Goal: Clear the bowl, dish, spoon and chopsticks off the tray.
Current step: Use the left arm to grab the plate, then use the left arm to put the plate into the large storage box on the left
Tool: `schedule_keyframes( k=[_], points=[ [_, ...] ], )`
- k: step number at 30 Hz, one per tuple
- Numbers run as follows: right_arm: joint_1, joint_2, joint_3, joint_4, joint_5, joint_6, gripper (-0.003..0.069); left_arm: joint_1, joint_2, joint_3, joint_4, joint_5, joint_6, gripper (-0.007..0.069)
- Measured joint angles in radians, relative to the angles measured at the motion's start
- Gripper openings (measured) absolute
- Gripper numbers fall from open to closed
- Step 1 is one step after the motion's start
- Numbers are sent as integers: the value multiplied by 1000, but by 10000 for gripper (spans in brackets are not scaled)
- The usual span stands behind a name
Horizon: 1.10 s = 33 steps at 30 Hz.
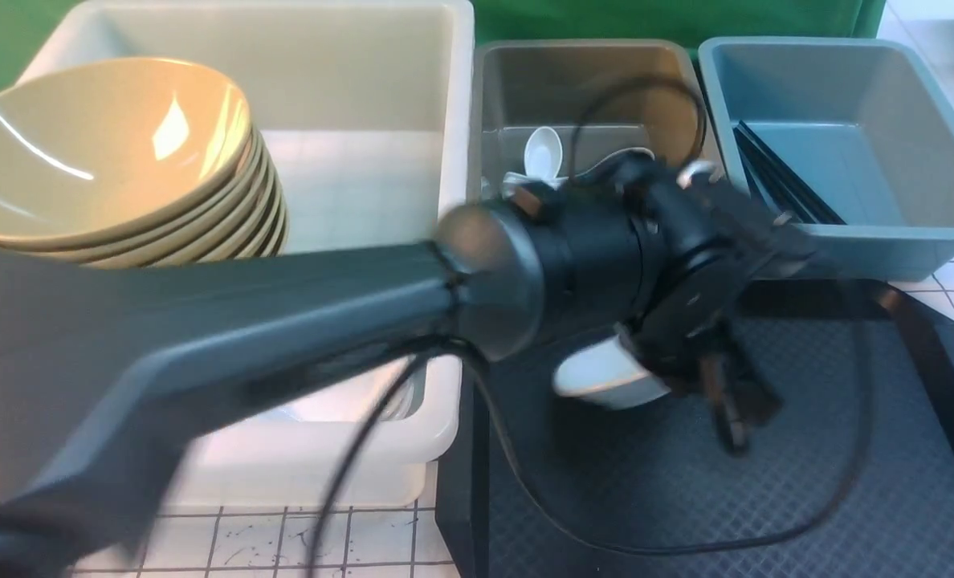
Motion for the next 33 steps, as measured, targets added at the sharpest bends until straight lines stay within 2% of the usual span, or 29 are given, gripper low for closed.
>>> schedule_keyframes(
  k=[6,12,18,25,33],
  points=[
    [0,0,0,-13,0,2,48,-13,-207,0,-29,6,-3,15],
    [0,0,0,-18,-11,31,48,2,-385,0,-37,96,-3,15],
    [0,31,0,-43,-167,46,48,137,-508,75,-50,207,-3,15],
    [0,116,0,-53,-188,35,48,318,-595,369,-55,99,46,15],
    [0,141,0,-53,-193,22,48,337,-597,577,-41,-39,77,15]
  ],
)
